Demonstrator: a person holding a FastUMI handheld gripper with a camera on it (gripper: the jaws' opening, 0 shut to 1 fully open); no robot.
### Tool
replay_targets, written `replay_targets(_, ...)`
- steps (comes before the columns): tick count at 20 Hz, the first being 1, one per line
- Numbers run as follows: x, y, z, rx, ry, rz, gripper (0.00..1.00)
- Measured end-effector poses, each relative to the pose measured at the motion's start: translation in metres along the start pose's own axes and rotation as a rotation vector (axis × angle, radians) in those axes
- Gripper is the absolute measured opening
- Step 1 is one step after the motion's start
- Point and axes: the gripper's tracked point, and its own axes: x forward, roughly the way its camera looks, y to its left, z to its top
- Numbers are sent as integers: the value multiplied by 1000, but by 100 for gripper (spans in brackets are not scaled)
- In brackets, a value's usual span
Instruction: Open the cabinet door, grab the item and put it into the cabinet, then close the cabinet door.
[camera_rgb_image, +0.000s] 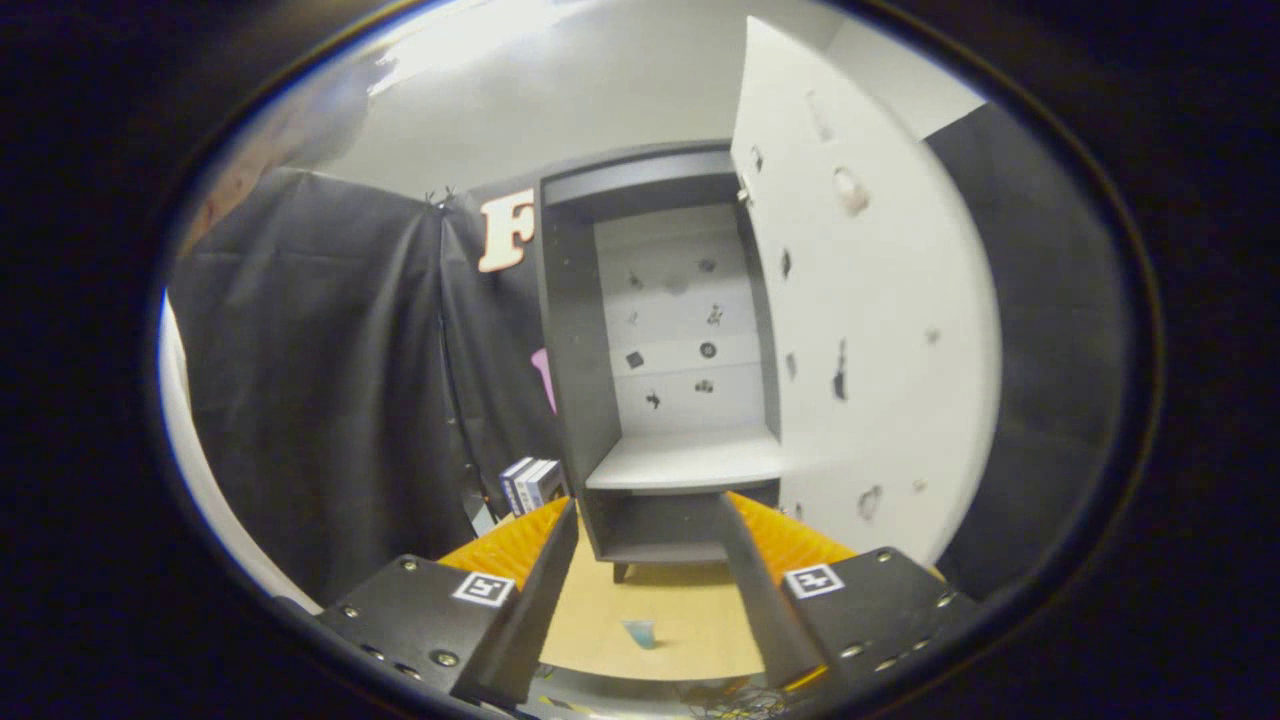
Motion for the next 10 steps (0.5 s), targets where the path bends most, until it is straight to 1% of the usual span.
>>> replay_targets(1, 11, 4, -22, 11, 42, -8, 87)
replay_targets(3, 43, -3, -68, 5, 101, -48, 89)
replay_targets(7, 98, -11, -169, 34, 229, -91, 92)
replay_targets(10, 124, -16, -242, -12, 349, -92, 92)
